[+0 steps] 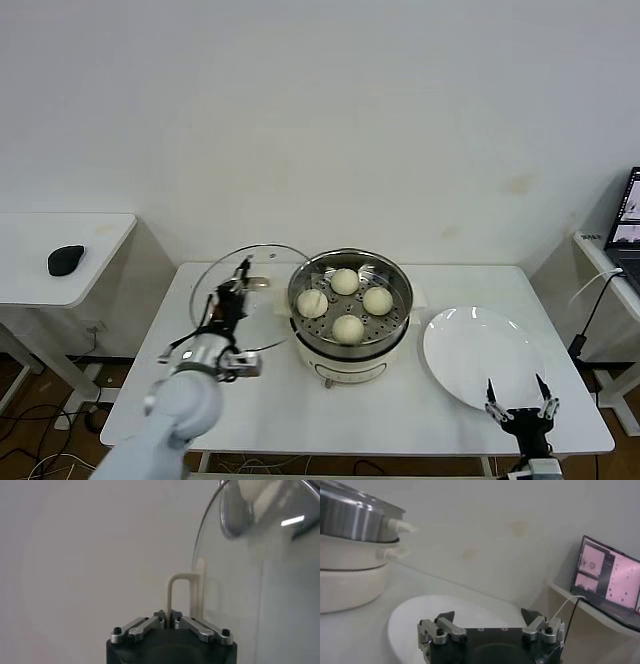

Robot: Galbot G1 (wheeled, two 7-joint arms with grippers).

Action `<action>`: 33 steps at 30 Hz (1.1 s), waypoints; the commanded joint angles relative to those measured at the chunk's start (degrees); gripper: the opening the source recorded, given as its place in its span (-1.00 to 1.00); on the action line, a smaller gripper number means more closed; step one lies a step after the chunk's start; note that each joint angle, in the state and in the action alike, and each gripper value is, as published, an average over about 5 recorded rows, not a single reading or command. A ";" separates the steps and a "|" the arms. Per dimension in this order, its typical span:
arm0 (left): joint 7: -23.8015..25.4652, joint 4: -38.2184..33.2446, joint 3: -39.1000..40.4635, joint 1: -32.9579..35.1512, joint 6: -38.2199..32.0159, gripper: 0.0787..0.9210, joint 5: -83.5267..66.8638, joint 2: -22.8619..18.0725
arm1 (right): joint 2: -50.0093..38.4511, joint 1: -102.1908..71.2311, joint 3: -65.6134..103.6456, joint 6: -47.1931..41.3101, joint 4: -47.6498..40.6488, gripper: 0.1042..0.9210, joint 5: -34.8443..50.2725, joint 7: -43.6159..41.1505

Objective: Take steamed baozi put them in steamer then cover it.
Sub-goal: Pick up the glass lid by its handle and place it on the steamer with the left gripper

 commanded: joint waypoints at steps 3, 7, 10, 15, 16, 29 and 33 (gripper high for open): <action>7.25 6.54 12.33 -10.15 5.23 -0.86 16.50 -19.14 | 0.11 1.87 -1.40 0.17 -2.52 0.76 -2.56 1.28; 7.98 9.54 13.21 -10.55 5.37 -0.86 18.70 -21.69 | 0.30 1.90 -1.58 0.16 -2.59 0.76 -2.70 1.26; 8.48 11.63 13.51 -10.69 5.43 -0.86 19.86 -22.99 | 0.46 1.86 -1.67 0.26 -2.71 0.76 -2.83 1.20; 9.07 14.62 13.29 -10.53 5.41 -0.86 21.58 -24.86 | 0.56 1.66 -1.74 0.44 -2.88 0.76 -2.98 1.14; 9.15 14.98 13.25 -10.44 5.38 -0.86 21.94 -25.09 | 0.55 1.63 -1.74 0.45 -2.90 0.76 -2.99 1.13; 8.40 17.91 12.63 -9.97 4.72 -0.86 25.68 -28.80 | 0.29 1.78 -2.03 0.96 -4.15 0.76 -3.00 1.12; 8.11 18.72 12.51 -9.87 4.57 -0.86 26.20 -29.38 | 0.27 1.78 -2.10 1.00 -4.26 0.76 -3.02 1.11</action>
